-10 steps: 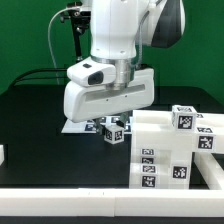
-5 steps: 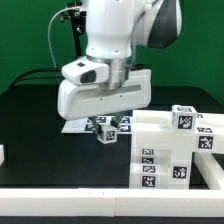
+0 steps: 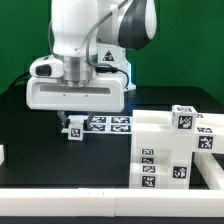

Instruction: Assemble chair

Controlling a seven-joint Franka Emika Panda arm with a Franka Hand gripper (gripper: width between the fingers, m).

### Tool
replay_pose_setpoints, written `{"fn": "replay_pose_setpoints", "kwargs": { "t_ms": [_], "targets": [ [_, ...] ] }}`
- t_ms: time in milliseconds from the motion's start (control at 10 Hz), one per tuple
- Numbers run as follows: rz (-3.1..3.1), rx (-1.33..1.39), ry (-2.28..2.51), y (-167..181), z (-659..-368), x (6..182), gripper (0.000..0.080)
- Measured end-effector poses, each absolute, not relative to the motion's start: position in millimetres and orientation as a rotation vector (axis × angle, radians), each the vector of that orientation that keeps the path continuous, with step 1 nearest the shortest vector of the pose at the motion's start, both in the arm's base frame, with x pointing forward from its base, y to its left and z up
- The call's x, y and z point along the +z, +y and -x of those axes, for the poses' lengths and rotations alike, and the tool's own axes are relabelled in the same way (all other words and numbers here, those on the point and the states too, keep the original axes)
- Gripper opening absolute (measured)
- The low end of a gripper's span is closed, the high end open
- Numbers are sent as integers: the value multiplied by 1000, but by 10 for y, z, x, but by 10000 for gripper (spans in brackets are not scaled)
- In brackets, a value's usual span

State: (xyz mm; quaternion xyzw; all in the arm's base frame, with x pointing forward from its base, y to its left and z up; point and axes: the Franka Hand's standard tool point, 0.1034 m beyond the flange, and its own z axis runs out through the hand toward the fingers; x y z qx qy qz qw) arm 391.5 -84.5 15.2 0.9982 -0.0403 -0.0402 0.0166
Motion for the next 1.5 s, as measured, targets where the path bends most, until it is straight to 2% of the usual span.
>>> {"fn": "replay_pose_setpoints", "kwargs": {
  "t_ms": [300, 400, 700, 800, 900, 1000, 1300, 1500],
  "targets": [
    [-3094, -146, -609, -994, -3927, 168, 282],
    [-3103, -162, -653, -1086, -3913, 170, 282],
    [-3106, -157, -634, -1034, -3925, 164, 282],
    [-3106, -157, -634, -1035, -3926, 164, 484],
    [-3123, -204, -631, -1006, -3924, 169, 484],
    [-3146, -264, -620, -998, -3971, 205, 608],
    [-3208, -571, -568, -1037, -4186, 340, 644],
    [-3213, -735, -545, -1023, -4202, 337, 649]
  ]
}}
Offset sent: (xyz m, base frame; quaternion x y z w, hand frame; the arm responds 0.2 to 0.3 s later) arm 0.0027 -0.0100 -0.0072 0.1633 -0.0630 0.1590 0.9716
